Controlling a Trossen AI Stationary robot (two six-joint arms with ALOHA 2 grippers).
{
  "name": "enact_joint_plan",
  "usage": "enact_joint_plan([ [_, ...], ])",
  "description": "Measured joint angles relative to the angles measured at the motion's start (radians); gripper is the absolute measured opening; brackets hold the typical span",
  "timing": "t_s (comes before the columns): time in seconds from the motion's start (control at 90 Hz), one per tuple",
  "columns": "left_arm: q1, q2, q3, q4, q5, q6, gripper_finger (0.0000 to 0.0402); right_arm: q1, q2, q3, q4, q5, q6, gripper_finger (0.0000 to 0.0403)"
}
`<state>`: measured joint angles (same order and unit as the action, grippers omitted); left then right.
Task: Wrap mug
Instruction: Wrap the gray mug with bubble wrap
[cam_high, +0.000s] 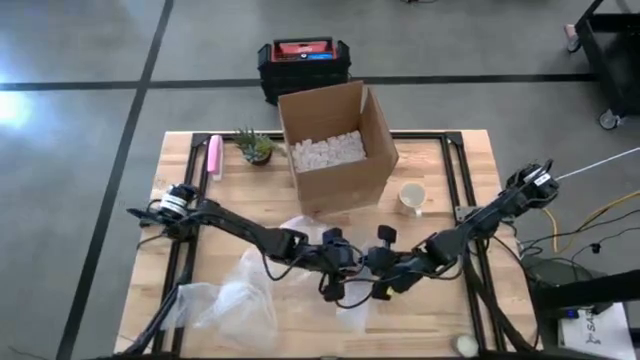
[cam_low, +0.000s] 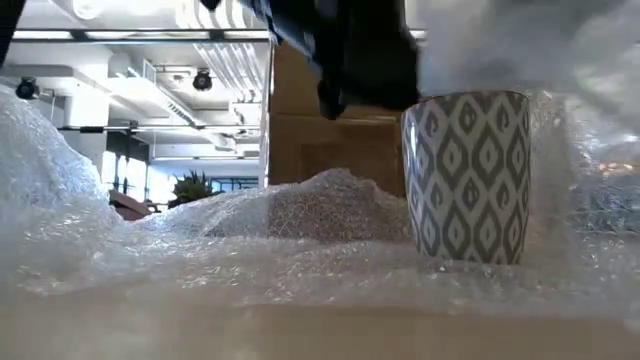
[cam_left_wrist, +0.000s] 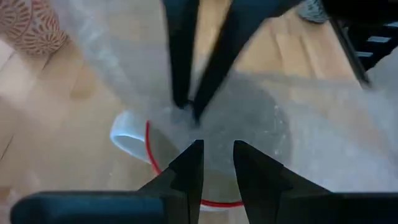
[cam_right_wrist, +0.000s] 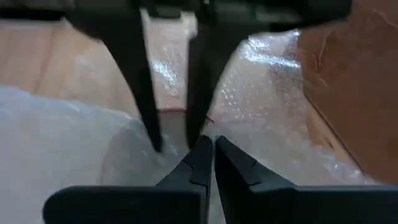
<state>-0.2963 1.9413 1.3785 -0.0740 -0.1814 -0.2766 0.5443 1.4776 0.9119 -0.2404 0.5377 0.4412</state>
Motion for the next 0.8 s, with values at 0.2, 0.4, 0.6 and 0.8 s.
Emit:
enact_joint_plan([
  [0.2,0.005,0.011,-0.002,-0.001,0.002,-0.013,0.0074,-0.019,-0.002,0.031,-0.002,-0.004,0.001,0.0],
  [0.4,0.005,0.01,-0.004,-0.005,0.008,-0.017,0.0074,-0.022,-0.037,0.193,-0.213,-0.082,0.038,0.0034],
  [0.6,0.005,0.01,-0.004,-0.008,0.015,-0.02,0.0074,0.005,-0.049,0.35,-0.691,-0.193,0.119,0.0099],
  [0.8,0.005,0.009,-0.004,-0.009,0.015,-0.02,0.0075,0.055,-0.038,0.207,-0.862,-0.153,0.322,0.0117],
])
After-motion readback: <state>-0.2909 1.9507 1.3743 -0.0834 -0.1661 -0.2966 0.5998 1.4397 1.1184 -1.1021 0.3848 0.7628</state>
